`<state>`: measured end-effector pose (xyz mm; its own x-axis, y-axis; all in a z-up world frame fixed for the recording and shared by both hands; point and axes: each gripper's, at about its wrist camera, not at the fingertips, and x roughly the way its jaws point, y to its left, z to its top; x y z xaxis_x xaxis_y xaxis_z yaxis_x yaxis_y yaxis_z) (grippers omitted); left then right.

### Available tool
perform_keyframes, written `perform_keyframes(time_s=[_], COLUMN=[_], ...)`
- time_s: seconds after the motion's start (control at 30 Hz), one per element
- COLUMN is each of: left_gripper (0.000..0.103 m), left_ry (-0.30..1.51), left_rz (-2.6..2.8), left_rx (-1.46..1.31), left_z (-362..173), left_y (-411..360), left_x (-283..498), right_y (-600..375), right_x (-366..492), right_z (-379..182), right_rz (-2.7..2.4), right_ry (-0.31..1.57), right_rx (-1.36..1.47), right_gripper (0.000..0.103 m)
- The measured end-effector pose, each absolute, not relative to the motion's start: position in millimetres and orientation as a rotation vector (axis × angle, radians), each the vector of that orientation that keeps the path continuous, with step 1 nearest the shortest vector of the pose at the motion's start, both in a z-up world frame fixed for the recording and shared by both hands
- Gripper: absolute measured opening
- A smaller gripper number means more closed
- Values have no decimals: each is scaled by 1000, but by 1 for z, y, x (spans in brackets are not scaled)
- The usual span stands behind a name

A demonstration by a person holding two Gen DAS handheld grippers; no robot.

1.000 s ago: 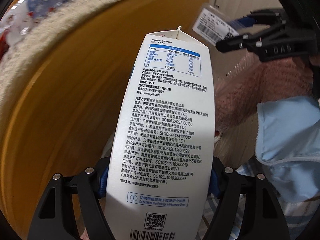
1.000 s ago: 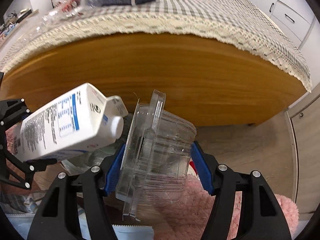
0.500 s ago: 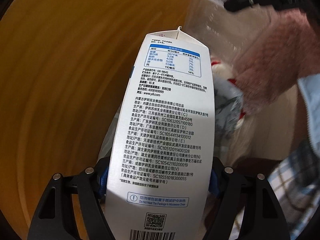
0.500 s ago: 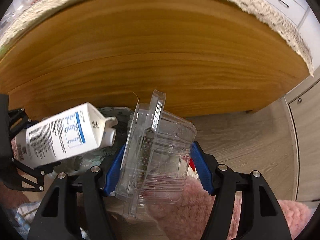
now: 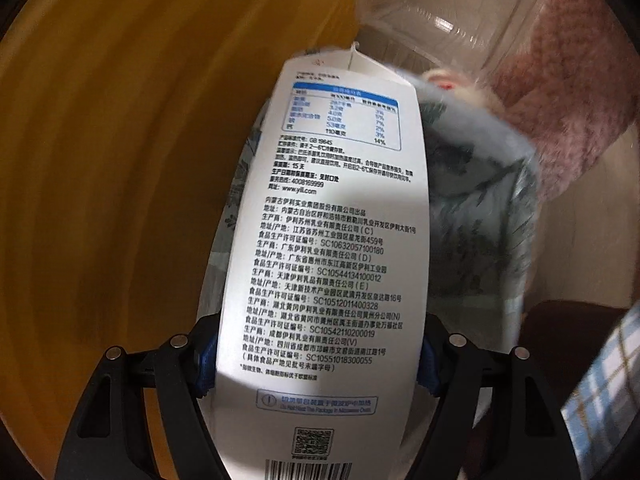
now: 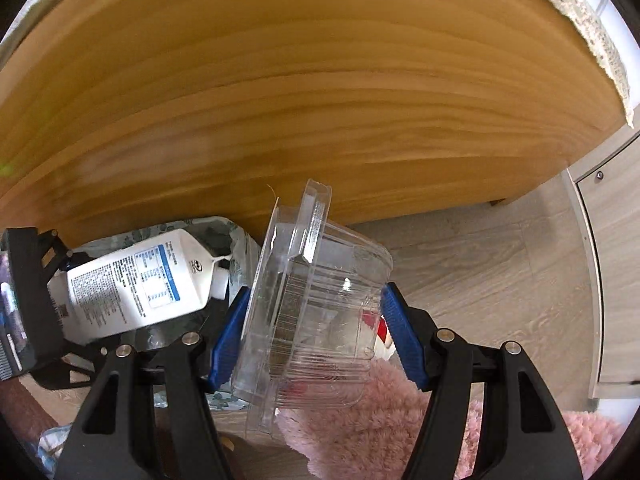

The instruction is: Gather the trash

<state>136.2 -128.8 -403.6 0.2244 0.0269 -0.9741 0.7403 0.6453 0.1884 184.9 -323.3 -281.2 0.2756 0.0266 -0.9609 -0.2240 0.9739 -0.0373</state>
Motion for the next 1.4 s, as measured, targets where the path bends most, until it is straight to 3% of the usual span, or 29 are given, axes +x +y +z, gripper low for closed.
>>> perform_keyframes(time_s=[0.73, 1.4], left_gripper=[68, 77], left_ry=[1296, 1286], left_rz=[-571, -556], left_rx=[1085, 1136], left_z=[-513, -512], left_y=[-198, -212], left_x=[118, 116], right_y=[-328, -324], right_x=[205, 203], right_z=[-288, -286], right_rz=[195, 210], right_ry=[1326, 1321], right_rx=[-170, -163], right_gripper=[64, 64])
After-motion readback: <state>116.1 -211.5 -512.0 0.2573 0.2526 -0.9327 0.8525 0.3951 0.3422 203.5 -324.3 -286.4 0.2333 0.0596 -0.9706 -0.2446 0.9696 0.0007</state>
